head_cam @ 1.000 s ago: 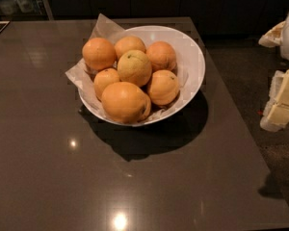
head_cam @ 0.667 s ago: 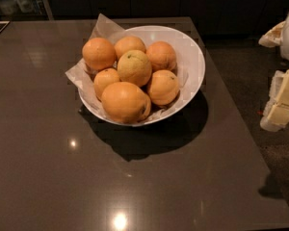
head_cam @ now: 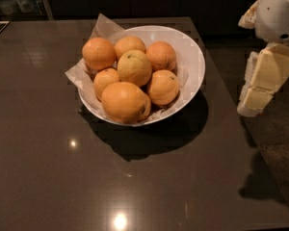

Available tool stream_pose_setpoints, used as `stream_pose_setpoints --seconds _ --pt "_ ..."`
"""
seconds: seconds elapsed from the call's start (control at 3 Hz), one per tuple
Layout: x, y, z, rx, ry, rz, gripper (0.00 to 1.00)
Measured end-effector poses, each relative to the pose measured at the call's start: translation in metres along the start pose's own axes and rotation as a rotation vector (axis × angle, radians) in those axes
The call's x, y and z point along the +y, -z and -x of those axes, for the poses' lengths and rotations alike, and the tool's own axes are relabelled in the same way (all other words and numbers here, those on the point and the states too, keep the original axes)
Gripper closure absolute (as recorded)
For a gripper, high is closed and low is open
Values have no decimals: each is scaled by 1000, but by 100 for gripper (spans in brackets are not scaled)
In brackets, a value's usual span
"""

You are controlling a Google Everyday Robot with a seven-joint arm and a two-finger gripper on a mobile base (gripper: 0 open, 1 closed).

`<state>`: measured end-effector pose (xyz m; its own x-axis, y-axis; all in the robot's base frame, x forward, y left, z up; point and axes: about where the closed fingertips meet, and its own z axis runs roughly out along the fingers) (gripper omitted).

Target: Pick orange from white bowl

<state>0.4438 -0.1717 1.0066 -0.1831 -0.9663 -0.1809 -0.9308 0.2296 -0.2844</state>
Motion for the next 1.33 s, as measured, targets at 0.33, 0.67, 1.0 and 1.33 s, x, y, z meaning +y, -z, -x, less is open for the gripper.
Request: stream_pose_setpoints --seconds 0.33,0.67,1.0,1.33 --pt "-3 -8 22 21 -8 19 0" --pt "-11 -20 62 59 35 44 0" --pt "-14 -19 71 42 45 23 0" --pt "-17 -16 79 15 25 -5 0"
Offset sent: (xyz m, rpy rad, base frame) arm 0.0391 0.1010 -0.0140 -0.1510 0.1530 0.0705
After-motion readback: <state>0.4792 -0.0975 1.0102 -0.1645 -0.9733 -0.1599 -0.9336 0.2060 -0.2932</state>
